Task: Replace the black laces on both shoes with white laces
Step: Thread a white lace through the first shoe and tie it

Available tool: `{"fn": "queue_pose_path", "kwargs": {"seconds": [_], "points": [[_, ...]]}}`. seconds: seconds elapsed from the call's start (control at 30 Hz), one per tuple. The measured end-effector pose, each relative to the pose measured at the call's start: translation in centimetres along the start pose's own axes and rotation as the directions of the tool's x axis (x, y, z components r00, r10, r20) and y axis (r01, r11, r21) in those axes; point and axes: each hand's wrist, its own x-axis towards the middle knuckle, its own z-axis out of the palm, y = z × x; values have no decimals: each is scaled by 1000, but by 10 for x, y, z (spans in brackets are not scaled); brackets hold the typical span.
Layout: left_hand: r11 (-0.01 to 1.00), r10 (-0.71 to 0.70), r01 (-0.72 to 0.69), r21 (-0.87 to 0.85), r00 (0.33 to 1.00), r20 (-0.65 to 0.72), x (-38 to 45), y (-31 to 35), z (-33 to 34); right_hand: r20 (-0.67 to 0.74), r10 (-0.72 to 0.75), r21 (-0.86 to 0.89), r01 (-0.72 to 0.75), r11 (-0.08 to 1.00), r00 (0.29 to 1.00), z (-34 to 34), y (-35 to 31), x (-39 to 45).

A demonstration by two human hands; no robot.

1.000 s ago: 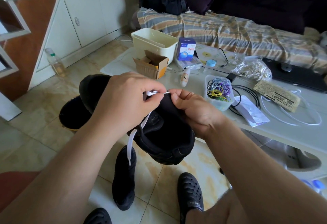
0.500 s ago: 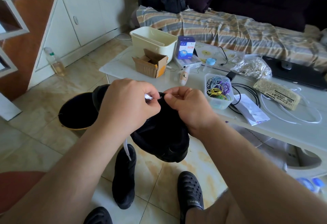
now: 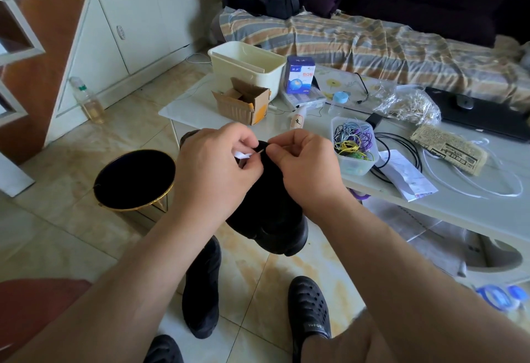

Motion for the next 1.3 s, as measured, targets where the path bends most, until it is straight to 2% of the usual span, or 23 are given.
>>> {"fn": "queue_pose_path", "kwargs": {"seconds": [0.07, 0.13, 0.43, 0.5, 0.6, 0.8, 0.9, 1.0, 1.1, 1.17, 1.23, 1.3], "points": [[993, -83, 82, -81, 996, -21, -1, 5, -1, 18, -27, -35, 28, 999, 999, 1, -1, -1], [990, -108, 106, -97, 994, -21, -2, 6, -2, 23, -57, -89, 59, 994, 998, 2, -1, -2], [991, -117, 123, -45, 987, 107, -1, -2, 2, 35, -32, -13, 33, 999, 999, 0, -1, -3], [993, -116, 116, 11, 984, 136, 1, -5, -2, 42, -36, -9, 37, 999, 998, -1, -1, -2], [985, -163, 148, 93, 969, 185, 4, -10, -5, 47, -87, -88, 91, 992, 995, 2, -1, -4], [972, -232, 232, 31, 944, 235, 6, -17, -5, 144, -201, -195, 227, 954, 969, 0, -7, -9], [984, -169, 157, 81, 969, 179, 6, -18, -6, 182, -226, -242, 267, 933, 957, 2, -9, -11], [992, -125, 117, 55, 977, 175, 4, -18, -4, 137, -194, -231, 222, 947, 971, 6, -8, -12], [998, -52, 42, 53, 980, 194, 1, -17, -3, 56, -104, -152, 111, 982, 993, 8, -6, -7], [998, -53, 47, 32, 976, 209, -3, -20, -4, -6, -56, -112, 55, 992, 998, 6, -5, -3], [988, -149, 138, 74, 972, 179, -10, -24, -3, -78, -26, -83, 20, 996, 997, 2, -4, 3], [948, -315, 303, 102, 938, 145, -21, -28, 2, -156, 7, -28, -12, 1000, 988, -3, -3, 6]]}}
